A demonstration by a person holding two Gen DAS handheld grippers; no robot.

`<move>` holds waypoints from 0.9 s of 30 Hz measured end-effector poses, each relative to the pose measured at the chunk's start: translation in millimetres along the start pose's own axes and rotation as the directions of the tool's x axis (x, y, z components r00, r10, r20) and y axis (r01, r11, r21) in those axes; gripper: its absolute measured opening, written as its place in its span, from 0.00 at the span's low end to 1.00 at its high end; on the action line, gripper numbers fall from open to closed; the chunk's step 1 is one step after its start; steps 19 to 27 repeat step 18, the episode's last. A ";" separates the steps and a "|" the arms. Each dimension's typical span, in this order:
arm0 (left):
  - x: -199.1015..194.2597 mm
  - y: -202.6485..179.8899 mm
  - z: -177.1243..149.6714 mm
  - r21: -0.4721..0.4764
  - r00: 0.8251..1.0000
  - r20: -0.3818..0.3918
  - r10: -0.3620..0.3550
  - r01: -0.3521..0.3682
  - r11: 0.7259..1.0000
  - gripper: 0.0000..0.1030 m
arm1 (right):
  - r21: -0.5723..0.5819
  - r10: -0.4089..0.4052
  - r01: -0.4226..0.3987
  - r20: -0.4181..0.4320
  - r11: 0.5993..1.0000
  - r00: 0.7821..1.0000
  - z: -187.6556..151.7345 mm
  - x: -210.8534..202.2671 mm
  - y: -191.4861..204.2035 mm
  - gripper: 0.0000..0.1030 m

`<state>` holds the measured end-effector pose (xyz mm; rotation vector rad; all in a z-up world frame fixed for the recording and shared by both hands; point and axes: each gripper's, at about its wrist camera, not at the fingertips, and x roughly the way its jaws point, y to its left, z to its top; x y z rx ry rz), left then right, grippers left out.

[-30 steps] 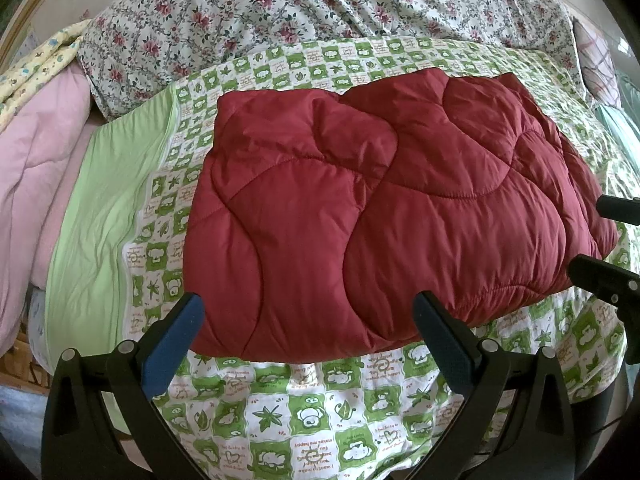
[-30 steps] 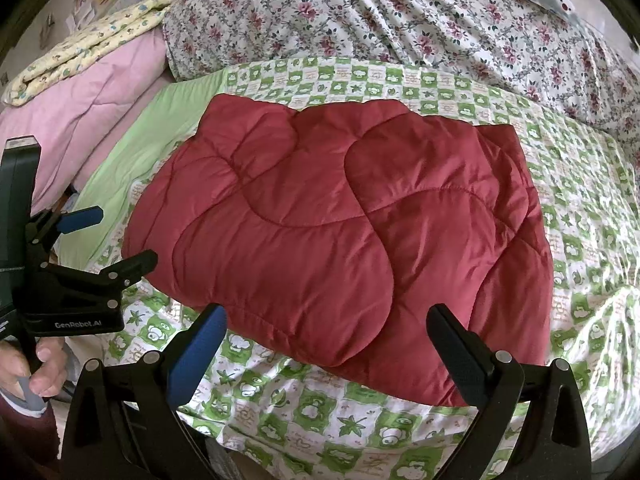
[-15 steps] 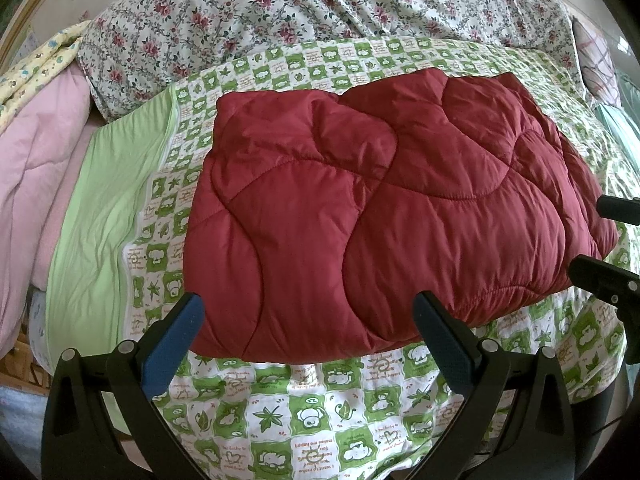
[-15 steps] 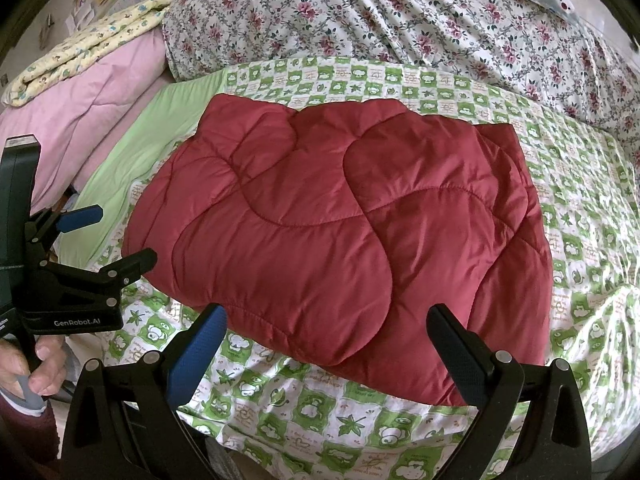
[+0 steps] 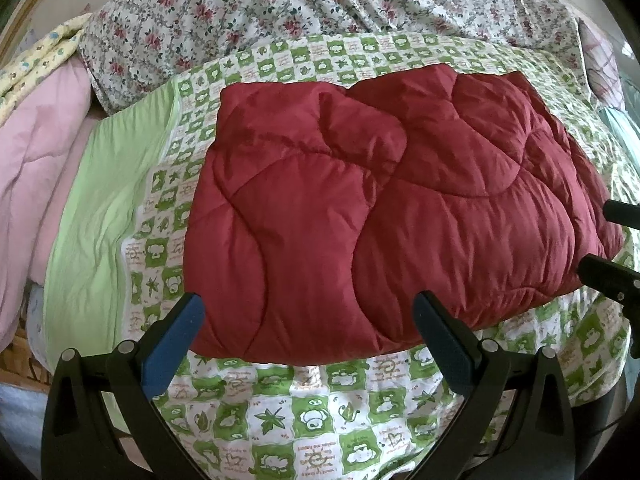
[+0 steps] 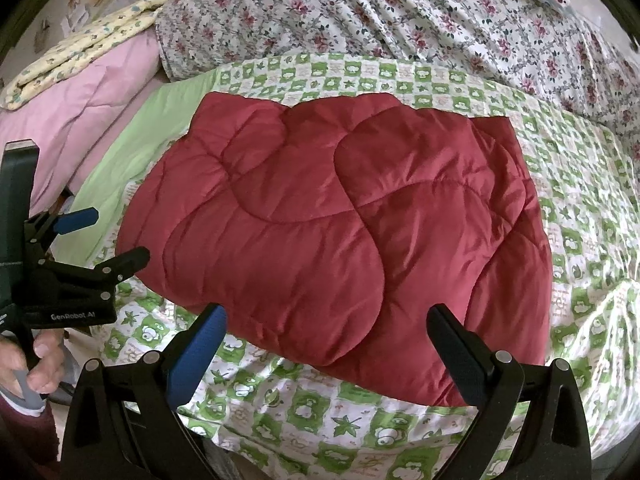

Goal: Fold large clothes

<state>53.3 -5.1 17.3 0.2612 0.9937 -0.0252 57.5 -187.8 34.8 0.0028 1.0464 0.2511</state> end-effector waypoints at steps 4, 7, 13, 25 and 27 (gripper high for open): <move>1.8 2.2 0.9 -0.011 1.000 -0.005 -0.002 0.002 1.000 1.00 | 0.004 0.000 0.000 -0.003 1.000 1.000 -0.3 2.1 -1.7 0.98; 2.1 3.5 1.8 -0.016 1.000 -0.004 -0.003 0.003 1.000 1.00 | 0.008 0.000 0.000 -0.001 1.000 1.000 -0.1 3.1 -2.9 0.98; 1.8 3.3 1.7 -0.016 1.000 -0.004 -0.016 0.016 1.000 1.00 | 0.015 0.004 -0.004 -0.001 1.000 1.000 -0.7 5.2 -4.3 0.98; -3.7 -3.4 -0.1 0.004 1.000 0.014 -0.006 0.006 1.000 1.00 | 0.016 0.005 -0.005 0.002 1.000 1.000 -1.0 4.9 -4.6 0.98; -3.7 -3.4 -0.1 0.004 1.000 0.014 -0.006 0.006 1.000 1.00 | 0.016 0.005 -0.005 0.002 1.000 1.000 -1.0 4.9 -4.6 0.98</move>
